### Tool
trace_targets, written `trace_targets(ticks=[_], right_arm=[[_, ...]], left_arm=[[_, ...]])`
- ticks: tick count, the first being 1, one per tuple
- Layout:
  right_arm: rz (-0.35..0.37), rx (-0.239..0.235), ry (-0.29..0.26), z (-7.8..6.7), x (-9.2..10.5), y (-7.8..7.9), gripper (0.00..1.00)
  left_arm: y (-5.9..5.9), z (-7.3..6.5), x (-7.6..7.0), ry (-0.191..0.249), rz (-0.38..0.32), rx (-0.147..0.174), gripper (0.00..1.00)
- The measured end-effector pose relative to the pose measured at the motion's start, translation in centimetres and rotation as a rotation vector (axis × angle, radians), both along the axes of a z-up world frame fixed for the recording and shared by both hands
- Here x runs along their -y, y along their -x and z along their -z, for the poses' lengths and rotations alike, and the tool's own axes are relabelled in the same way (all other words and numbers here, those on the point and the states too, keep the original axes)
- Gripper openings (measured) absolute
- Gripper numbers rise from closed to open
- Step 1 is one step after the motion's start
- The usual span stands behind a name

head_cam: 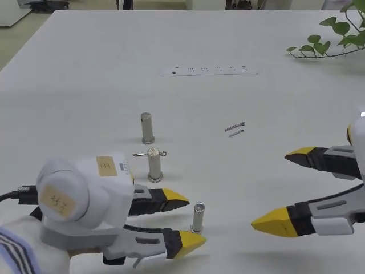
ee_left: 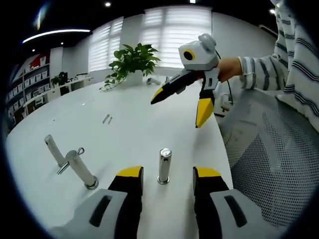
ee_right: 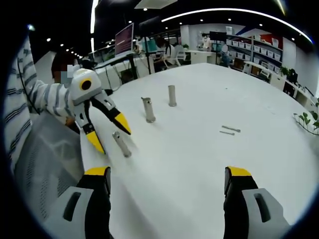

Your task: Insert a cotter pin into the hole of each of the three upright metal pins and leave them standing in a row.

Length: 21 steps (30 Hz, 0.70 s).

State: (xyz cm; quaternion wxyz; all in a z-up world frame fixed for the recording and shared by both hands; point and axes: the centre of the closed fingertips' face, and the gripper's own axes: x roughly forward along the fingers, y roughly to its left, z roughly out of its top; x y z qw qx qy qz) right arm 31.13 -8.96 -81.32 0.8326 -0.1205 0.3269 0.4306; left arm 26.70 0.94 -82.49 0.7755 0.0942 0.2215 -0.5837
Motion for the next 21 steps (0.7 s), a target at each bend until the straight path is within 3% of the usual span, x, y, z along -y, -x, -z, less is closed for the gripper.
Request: trace_targets(ticks=[7,11,14,16,17,21], right_arm=[[-0.045,-0.013,0.026,0.0,0.2,-1.0,0.95],[-0.074,-0.015,0.062,0.1,0.7,-1.8,0.93],[-0.083,-0.02,0.08,0.3,1.4,-2.8,0.93],[-0.102,-0.033,0.11,0.5,2.0,-3.2,0.91],[-0.118,-0.029,0.134,0.6,2.3,-3.6,0.9],[-0.148,-0.032,0.153,0.4,2.5,-4.6,0.89]], left_arm=[[1.1,-0.7,0.1,0.032,0.015,-0.044,0.56],[1.7,-1.5,0.2,0.07,0.008,-0.073,0.58],[1.9,-2.0,0.2,0.081,-0.002,-0.074,0.64],[2.1,-2.5,0.3,0.104,-0.013,-0.093,0.71],[2.3,-2.9,0.5,0.127,-0.022,-0.12,0.75],[2.4,-3.7,0.5,0.138,-0.021,-0.114,0.89]])
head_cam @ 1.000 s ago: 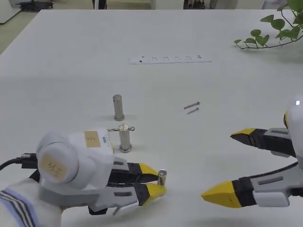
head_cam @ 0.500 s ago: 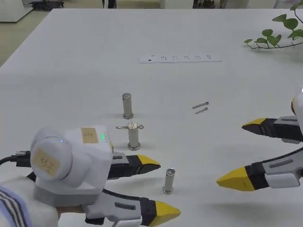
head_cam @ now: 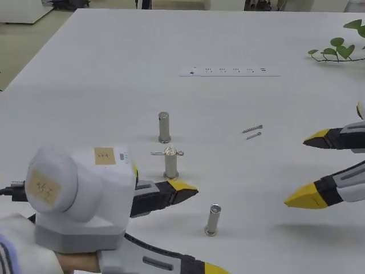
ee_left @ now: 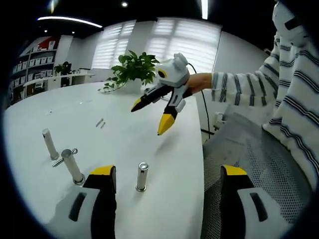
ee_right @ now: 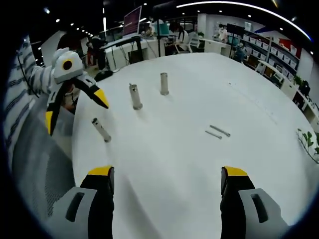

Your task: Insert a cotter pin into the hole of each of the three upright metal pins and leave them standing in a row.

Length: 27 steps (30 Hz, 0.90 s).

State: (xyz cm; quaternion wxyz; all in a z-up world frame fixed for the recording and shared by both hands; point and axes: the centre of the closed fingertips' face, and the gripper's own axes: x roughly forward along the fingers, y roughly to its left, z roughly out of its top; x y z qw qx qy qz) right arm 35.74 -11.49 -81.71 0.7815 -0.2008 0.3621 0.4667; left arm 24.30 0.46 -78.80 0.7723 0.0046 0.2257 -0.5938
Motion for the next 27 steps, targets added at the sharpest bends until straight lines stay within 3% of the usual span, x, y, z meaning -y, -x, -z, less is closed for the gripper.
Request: trace_targets(ticks=[3,6,9,17,20,24,27], right_arm=[[-0.037,-0.007,0.02,0.0,0.0,-0.8,0.88],[-0.089,0.007,0.004,-0.4,-0.6,-1.4,0.84],[-0.092,0.01,-0.006,-0.6,-1.0,-2.2,0.81],[-0.202,0.018,0.087,-0.2,-1.5,-4.6,0.76],[-0.248,0.02,0.109,0.2,-2.0,-5.3,0.72],[-0.275,0.028,0.143,0.8,-2.3,-6.4,0.47],[-0.287,0.023,0.158,1.4,-2.5,-7.1,0.47]], left_arm=[[0.3,-0.2,0.0,-0.006,0.003,-0.01,0.98],[0.8,-0.2,-0.4,-0.023,0.009,-0.012,0.97],[0.8,-0.2,-0.8,-0.025,-0.015,-0.018,0.99],[1.1,0.1,-1.6,-0.033,-0.066,-0.034,0.99],[0.9,0.0,-1.7,-0.018,-0.095,-0.046,0.99],[1.1,-0.2,-1.7,-0.005,-0.103,-0.062,0.99],[1.2,-0.4,-1.8,0.001,-0.115,-0.06,0.99]])
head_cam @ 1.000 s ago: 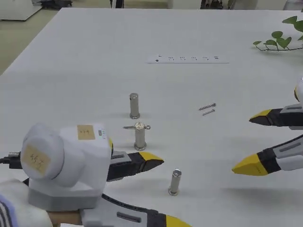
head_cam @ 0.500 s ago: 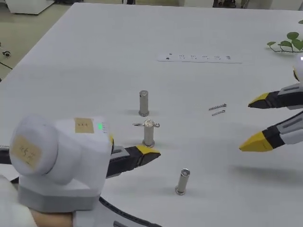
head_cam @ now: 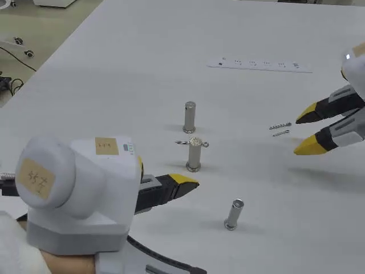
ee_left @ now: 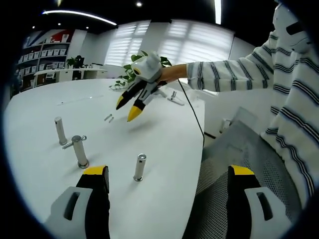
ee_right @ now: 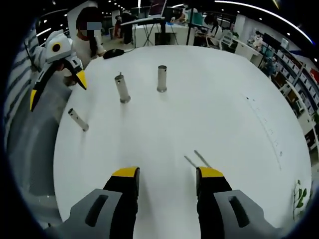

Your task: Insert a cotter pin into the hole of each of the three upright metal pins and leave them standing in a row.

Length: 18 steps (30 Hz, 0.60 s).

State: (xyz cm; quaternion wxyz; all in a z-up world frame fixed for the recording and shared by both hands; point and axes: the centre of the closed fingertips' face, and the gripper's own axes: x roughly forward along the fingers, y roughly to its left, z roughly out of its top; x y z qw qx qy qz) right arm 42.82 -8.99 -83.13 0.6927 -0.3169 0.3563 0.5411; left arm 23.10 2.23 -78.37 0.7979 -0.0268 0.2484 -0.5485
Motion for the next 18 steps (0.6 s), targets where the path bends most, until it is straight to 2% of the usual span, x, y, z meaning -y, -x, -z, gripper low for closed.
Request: trace_targets(ticks=[7,11,13,16,18], right_arm=[[-0.022,-0.036,0.042,2.0,0.1,-1.1,0.47],[0.004,-0.049,0.026,2.1,-0.4,-2.1,0.41],[0.005,-0.051,0.025,2.2,-0.6,-2.4,0.37],[-0.001,-0.033,0.039,2.2,-0.8,-3.1,0.37],[-0.001,-0.045,0.05,2.4,-0.8,-3.3,0.37]], left_arm=[[0.2,-0.2,-0.2,0.004,-0.03,-0.007,0.99],[0.0,-0.2,-0.4,0.02,-0.049,-0.024,0.97],[-0.1,-0.3,-0.4,0.019,-0.055,-0.018,0.96],[-0.4,-0.6,-0.5,0.024,-0.066,-0.014,0.96],[-0.6,-0.7,-0.6,0.027,-0.077,-0.01,0.96]])
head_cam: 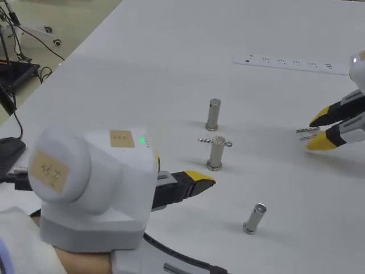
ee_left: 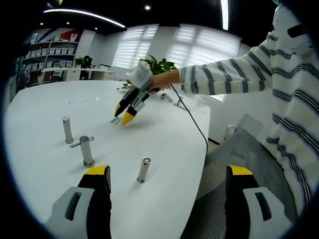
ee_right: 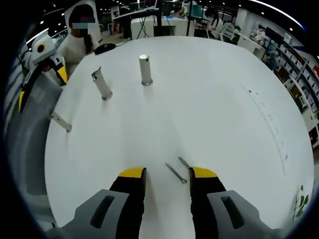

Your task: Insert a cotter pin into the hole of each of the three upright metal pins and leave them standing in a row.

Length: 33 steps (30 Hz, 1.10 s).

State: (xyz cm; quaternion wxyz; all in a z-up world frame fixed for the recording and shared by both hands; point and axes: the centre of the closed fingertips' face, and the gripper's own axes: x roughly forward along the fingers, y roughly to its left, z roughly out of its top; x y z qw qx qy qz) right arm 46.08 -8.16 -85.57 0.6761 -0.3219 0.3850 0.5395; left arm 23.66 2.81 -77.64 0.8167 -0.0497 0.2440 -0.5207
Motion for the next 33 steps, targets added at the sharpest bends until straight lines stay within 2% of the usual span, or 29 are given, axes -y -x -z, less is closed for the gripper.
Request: trace_targets(ticks=[7,11,12,14,17,19,20,22,25,27,29,31,33], right_arm=[[-0.052,-0.016,0.083,0.9,0.8,0.2,0.25],[-0.088,-0.003,0.136,1.1,1.2,0.0,0.25],[-0.087,-0.003,0.13,1.0,0.9,-0.1,0.25],[-0.117,0.0,0.161,1.0,1.0,-0.1,0.25],[-0.141,-0.024,0.178,1.1,0.9,0.3,0.21],[-0.116,-0.045,0.193,1.1,1.0,0.5,0.18],[-0.059,-0.062,0.207,1.1,1.2,0.4,0.18],[-0.08,-0.052,0.219,1.2,1.0,0.2,0.17],[-0.068,-0.059,0.253,1.2,1.1,0.3,0.16],[-0.104,-0.049,0.281,1.2,1.3,0.3,0.16],[-0.116,-0.052,0.302,1.2,1.4,0.4,0.15],[-0.173,-0.037,0.331,1.3,1.6,0.4,0.13],[-0.173,-0.036,0.344,1.4,1.6,0.3,0.11]], left_arm=[[-0.2,0.1,-0.4,-0.006,-0.023,-0.003,0.96],[-0.2,0.2,-0.5,0.003,-0.037,-0.018,0.95],[-0.2,0.2,-0.5,0.006,-0.039,-0.021,0.95],[-0.2,0.6,-0.7,-0.007,-0.039,-0.032,0.94],[-0.3,0.8,-0.8,-0.016,-0.045,-0.038,0.92],[-0.3,0.9,-0.9,-0.018,-0.05,-0.037,0.92],[-0.3,0.9,-0.9,-0.019,-0.052,-0.038,0.92],[-0.4,0.9,-1.0,-0.02,-0.059,-0.037,0.92],[-0.4,0.9,-1.1,-0.024,-0.066,-0.034,0.92],[-0.4,0.7,-1.1,-0.018,-0.072,-0.025,0.9],[-0.1,0.5,-0.9,0.01,-0.069,-0.042,0.88],[0.0,0.4,-0.9,0.0,-0.067,-0.023,0.9],[-0.1,0.4,-0.9,-0.008,-0.067,-0.022,0.91]])
